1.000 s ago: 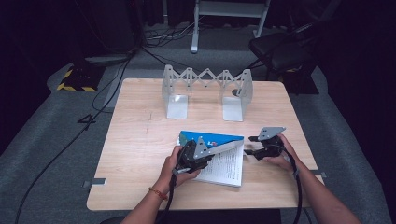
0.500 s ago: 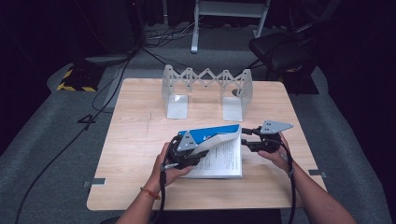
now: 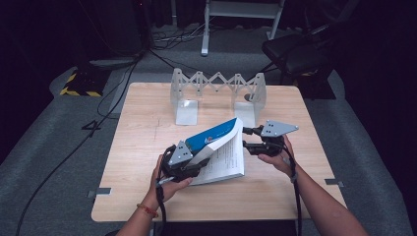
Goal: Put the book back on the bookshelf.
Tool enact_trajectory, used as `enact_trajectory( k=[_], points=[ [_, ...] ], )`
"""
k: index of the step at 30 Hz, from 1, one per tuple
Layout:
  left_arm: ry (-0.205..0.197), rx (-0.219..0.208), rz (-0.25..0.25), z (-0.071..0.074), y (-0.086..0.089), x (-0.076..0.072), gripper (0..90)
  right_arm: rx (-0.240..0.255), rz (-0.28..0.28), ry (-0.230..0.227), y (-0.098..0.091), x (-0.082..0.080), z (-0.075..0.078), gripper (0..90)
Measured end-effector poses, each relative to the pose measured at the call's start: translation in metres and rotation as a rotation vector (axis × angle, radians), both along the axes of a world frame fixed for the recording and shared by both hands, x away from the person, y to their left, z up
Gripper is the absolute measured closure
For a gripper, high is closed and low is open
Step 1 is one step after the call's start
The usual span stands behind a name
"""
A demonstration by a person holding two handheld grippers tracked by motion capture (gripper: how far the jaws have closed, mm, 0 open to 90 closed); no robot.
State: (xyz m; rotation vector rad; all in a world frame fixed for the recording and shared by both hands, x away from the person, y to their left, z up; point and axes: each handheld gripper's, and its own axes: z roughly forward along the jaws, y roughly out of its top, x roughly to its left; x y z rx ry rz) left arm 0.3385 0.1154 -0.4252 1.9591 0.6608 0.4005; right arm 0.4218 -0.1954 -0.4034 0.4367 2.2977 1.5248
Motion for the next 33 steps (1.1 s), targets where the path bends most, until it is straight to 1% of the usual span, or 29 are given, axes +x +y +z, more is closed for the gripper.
enact_trajectory(
  k=[1, 3, 4, 6, 7, 8, 9, 12, 14, 15, 16, 17, 18, 19, 20, 21, 22, 23, 24, 25, 26, 27, 28, 29, 30, 31, 32, 33],
  points=[
    [-0.001, -0.003, 0.011, 0.0, 0.003, -0.002, 55.3, 0.01, 0.008, -0.015, 0.005, -0.001, 0.005, 51.7],
    [-0.003, -0.007, 0.016, 0.0, 0.006, -0.002, 55.3, 0.012, 0.01, -0.017, 0.006, -0.001, 0.006, 51.7],
    [0.002, -0.011, 0.019, -0.001, 0.009, -0.003, 55.0, 0.022, 0.016, -0.018, 0.011, -0.001, 0.009, 51.6],
    [0.008, -0.011, 0.023, -0.001, 0.011, -0.003, 52.6, 0.036, 0.028, -0.017, 0.014, -0.002, 0.012, 51.5],
    [0.022, 0.048, 0.041, -0.004, 0.013, -0.003, 51.6, 0.041, 0.03, -0.02, 0.017, -0.002, 0.013, 51.2],
    [0.022, 0.048, 0.041, -0.004, 0.013, -0.003, 52.3, 0.042, 0.029, -0.019, 0.019, -0.002, 0.014, 50.9],
    [0.022, 0.048, 0.057, -0.008, 0.015, -0.005, 54.1, 0.04, 0.027, -0.016, 0.02, -0.002, 0.015, 49.7],
    [0.033, 0.03, 0.058, -0.008, 0.018, -0.003, 56.3, 0.036, 0.03, -0.006, 0.022, 0.0, 0.015, 48.7],
    [0.019, 0.022, 0.053, -0.008, 0.018, -0.002, 60.2, 0.034, 0.03, 0.009, 0.023, 0.001, 0.013, 48.7],
    [0.011, 0.012, 0.047, -0.009, 0.017, -0.001, 61.6, 0.031, 0.028, 0.005, 0.023, 0.001, 0.013, 48.6],
    [0.01, 0.0, 0.042, -0.009, 0.016, 0.001, 62.9, 0.018, 0.022, -0.007, 0.023, 0.0, 0.013, 48.6],
    [0.021, -0.029, 0.035, -0.01, 0.013, 0.004, 63.2, 0.008, 0.007, -0.02, 0.022, 0.0, 0.014, 48.6],
    [0.021, -0.037, 0.026, -0.01, 0.009, 0.006, 63.3, -0.004, -0.019, -0.032, 0.02, 0.0, 0.014, 48.6],
    [0.021, -0.037, 0.026, -0.01, 0.009, 0.006, 63.3, 0.006, -0.034, -0.024, 0.016, 0.002, 0.014, 48.6],
    [0.022, -0.041, 0.012, -0.009, 0.001, 0.01, 63.2, 0.018, -0.039, -0.012, 0.012, 0.004, 0.014, 48.6],
    [0.022, -0.041, 0.012, -0.009, 0.001, 0.01, 63.2, 0.025, -0.045, -0.008, 0.007, 0.005, 0.013, 48.9],
    [0.023, -0.04, -0.008, -0.009, -0.006, 0.014, 63.1, 0.02, -0.054, -0.011, 0.002, 0.006, 0.013, 50.2],
    [0.023, -0.046, -0.017, -0.009, -0.009, 0.016, 63.0, 0.011, -0.056, -0.018, -0.001, 0.006, 0.013, 50.5],
    [0.023, -0.046, -0.017, -0.009, -0.009, 0.016, 62.7, 0.002, -0.061, -0.022, -0.005, 0.006, 0.013, 50.5],
    [0.026, -0.055, -0.03, -0.01, -0.013, 0.018, 62.7, 0.002, -0.061, -0.022, -0.005, 0.006, 0.013, 50.5],
    [0.028, -0.061, -0.037, -0.01, -0.017, 0.019, 62.6, -0.018, -0.07, -0.036, -0.014, 0.004, 0.014, 50.5],
    [0.028, -0.064, -0.046, -0.01, -0.02, 0.02, 62.6, -0.018, -0.07, -0.036, -0.014, 0.004, 0.014, 50.5],
    [0.034, -0.073, -0.057, -0.01, -0.023, 0.021, 62.5, -0.018, -0.072, -0.038, -0.017, 0.004, 0.015, 50.5],
    [0.037, -0.086, -0.078, -0.01, -0.028, 0.024, 62.4, -0.015, -0.076, -0.042, -0.025, 0.002, 0.018, 50.4],
    [0.031, -0.082, -0.087, -0.009, -0.032, 0.025, 62.4, -0.01, -0.078, -0.041, -0.028, 0.001, 0.019, 50.4],
    [0.031, -0.082, -0.087, -0.009, -0.032, 0.025, 62.4, -0.01, -0.078, -0.041, -0.028, 0.001, 0.019, 50.4],
    [0.038, -0.089, -0.097, -0.009, -0.037, 0.027, 62.2, -0.008, -0.097, -0.056, -0.035, 0.0, 0.022, 50.4],
    [0.039, -0.098, -0.112, -0.009, -0.045, 0.03, 62.1, -0.006, -0.104, -0.061, -0.038, 0.0, 0.024, 50.4]
  ],
)
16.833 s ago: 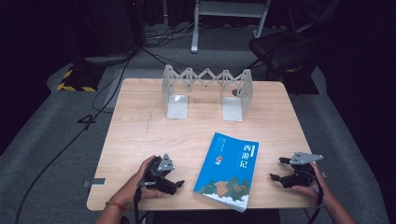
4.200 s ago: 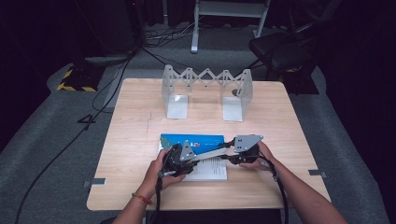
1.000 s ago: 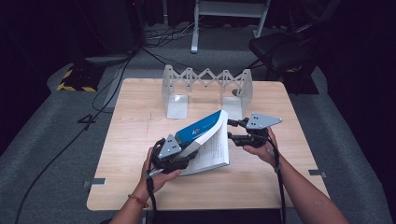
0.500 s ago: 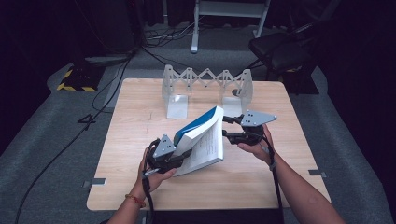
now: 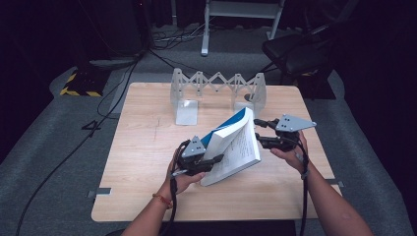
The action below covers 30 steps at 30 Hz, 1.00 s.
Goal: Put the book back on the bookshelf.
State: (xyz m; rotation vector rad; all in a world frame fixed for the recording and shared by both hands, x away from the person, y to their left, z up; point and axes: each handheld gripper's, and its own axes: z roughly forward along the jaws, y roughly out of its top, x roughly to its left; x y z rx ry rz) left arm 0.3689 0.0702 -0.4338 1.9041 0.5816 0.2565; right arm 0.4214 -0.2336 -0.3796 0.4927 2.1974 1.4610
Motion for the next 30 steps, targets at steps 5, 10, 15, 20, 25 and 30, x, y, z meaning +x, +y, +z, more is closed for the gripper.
enact_trajectory(
  k=[5, 10, 15, 20, 25, 30],
  points=[
    [0.008, -0.018, -0.04, 0.001, -0.018, 0.007, 61.6, 0.038, -0.014, 0.006, -0.021, 0.001, 0.009, 50.4],
    [0.016, -0.038, -0.052, -0.001, -0.021, 0.01, 61.4, 0.049, -0.022, 0.015, -0.029, -0.002, 0.01, 50.4],
    [0.014, -0.042, -0.034, -0.001, -0.013, 0.008, 61.2, 0.1, 0.02, 0.034, -0.024, -0.006, 0.007, 49.1],
    [-0.004, -0.007, -0.012, 0.002, -0.001, 0.004, 61.1, 0.111, 0.075, 0.059, -0.011, -0.014, 0.005, 44.0],
    [-0.014, 0.068, 0.005, 0.008, 0.004, -0.006, 57.7, 0.086, 0.125, 0.064, 0.001, -0.022, 0.003, 40.3],
    [-0.02, 0.127, -0.008, 0.01, 0.005, -0.018, 49.4, 0.05, 0.165, 0.072, 0.008, -0.029, 0.0, 39.0]
  ],
)
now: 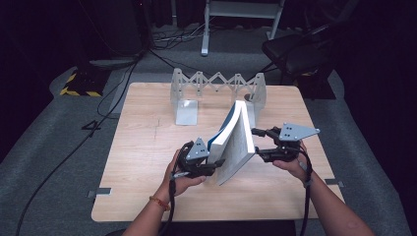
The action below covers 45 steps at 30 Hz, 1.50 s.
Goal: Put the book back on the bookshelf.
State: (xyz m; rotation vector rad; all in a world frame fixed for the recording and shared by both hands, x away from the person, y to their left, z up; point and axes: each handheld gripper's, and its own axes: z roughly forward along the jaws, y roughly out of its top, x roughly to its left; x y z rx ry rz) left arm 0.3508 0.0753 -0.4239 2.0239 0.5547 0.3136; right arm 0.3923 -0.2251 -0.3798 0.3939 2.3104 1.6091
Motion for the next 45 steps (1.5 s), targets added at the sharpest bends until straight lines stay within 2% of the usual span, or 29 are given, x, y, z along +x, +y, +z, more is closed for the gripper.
enact_trajectory(
  k=[3, 6, 10, 12, 15, 16, 20, 23, 25, 27, 30, 31, 32, 33, 40, 41, 42, 43, 45],
  points=[
    [-0.002, 0.04, -0.039, -0.002, 0.001, -0.013, 46.3, -0.031, 0.028, -0.016, 0.01, -0.009, -0.002, 38.2],
    [0.002, 0.046, -0.043, -0.003, -0.001, -0.018, 35.3, -0.033, 0.034, -0.021, 0.014, -0.011, -0.002, 38.3],
    [0.001, 0.037, -0.037, -0.006, -0.008, -0.027, 28.2, -0.022, 0.029, -0.015, 0.018, -0.011, -0.002, 37.8],
    [-0.003, 0.036, -0.02, -0.008, -0.013, -0.029, 23.3, -0.025, 0.03, -0.02, 0.022, -0.013, -0.003, 37.8],
    [-0.019, 0.026, 0.038, -0.012, -0.021, -0.031, 15.3, -0.028, 0.032, -0.028, 0.029, -0.015, -0.003, 36.7],
    [-0.019, 0.026, 0.038, -0.012, -0.021, -0.031, 15.3, -0.032, 0.03, -0.035, 0.031, -0.015, -0.003, 35.8],
    [-0.046, 0.027, 0.13, -0.018, -0.028, -0.026, 15.1, -0.033, 0.022, -0.036, 0.037, -0.015, -0.002, 35.0],
    [-0.058, -0.003, 0.182, -0.021, -0.031, -0.023, 15.3, -0.019, 0.022, -0.03, 0.041, -0.013, -0.004, 33.3],
    [-0.088, -0.031, 0.217, -0.021, -0.032, -0.024, 16.0, -0.008, 0.014, -0.025, 0.044, -0.012, -0.005, 32.1],
    [-0.139, -0.028, 0.264, -0.021, -0.034, -0.027, 20.5, -0.003, 0.005, -0.023, 0.047, -0.012, -0.006, 32.4],
    [-0.161, -0.038, 0.316, -0.022, -0.034, -0.028, 27.2, 0.013, -0.003, -0.028, 0.051, -0.012, -0.01, 33.7],
    [-0.153, -0.053, 0.318, -0.022, -0.032, -0.027, 32.3, 0.01, -0.005, -0.03, 0.052, -0.012, -0.011, 33.7],
    [-0.153, -0.053, 0.318, -0.022, -0.032, -0.027, 32.9, 0.01, -0.005, -0.03, 0.052, -0.012, -0.011, 33.7],
    [-0.136, -0.067, 0.3, -0.021, -0.027, -0.024, 35.1, -0.007, -0.012, -0.034, 0.054, -0.011, -0.012, 34.1],
    [-0.11, -0.058, 0.28, -0.018, -0.016, -0.022, 50.2, -0.032, -0.033, -0.025, 0.047, -0.008, -0.016, 33.8],
    [-0.105, -0.06, 0.288, -0.018, -0.01, -0.021, 53.2, -0.068, -0.056, -0.035, 0.039, -0.006, -0.019, 33.3],
    [-0.105, -0.06, 0.288, -0.018, -0.01, -0.021, 56.0, -0.068, -0.056, -0.035, 0.039, -0.006, -0.019, 33.3],
    [-0.099, -0.065, 0.294, -0.018, -0.005, -0.019, 58.2, -0.091, -0.069, -0.019, 0.028, -0.002, -0.024, 33.2],
    [-0.08, -0.071, 0.292, -0.017, 0.002, -0.015, 58.9, -0.103, -0.083, 0.005, 0.017, 0.003, -0.03, 33.0]
  ],
)
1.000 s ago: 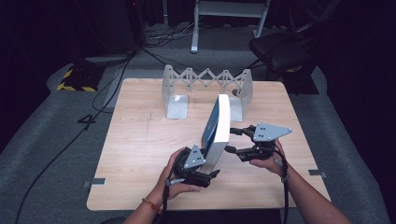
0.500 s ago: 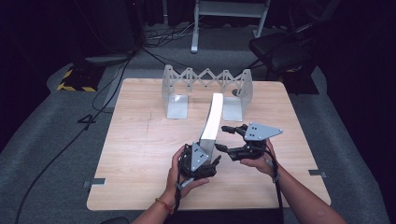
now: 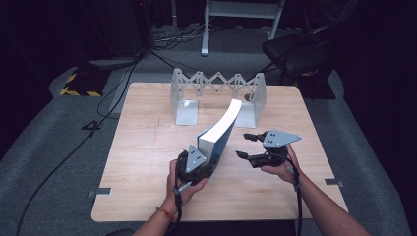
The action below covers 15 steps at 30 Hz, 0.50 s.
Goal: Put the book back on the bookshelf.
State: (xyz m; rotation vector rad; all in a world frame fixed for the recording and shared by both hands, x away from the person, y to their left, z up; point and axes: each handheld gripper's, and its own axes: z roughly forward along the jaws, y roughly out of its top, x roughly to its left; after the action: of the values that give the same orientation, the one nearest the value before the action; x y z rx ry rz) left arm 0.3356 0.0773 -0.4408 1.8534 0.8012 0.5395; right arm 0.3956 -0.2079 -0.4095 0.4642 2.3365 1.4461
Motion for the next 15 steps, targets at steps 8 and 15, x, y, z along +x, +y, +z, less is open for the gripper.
enact_trajectory(
  k=[8, 15],
  points=[
    [0.018, 0.002, -0.01, 0.002, 0.012, 0.008, 59.7, -0.138, -0.072, 0.114, -0.051, 0.017, -0.034, 32.1],
    [0.006, 0.011, -0.029, 0.001, 0.013, 0.009, 59.2, -0.255, -0.106, 0.192, -0.1, 0.009, -0.07, 30.1]
  ],
)
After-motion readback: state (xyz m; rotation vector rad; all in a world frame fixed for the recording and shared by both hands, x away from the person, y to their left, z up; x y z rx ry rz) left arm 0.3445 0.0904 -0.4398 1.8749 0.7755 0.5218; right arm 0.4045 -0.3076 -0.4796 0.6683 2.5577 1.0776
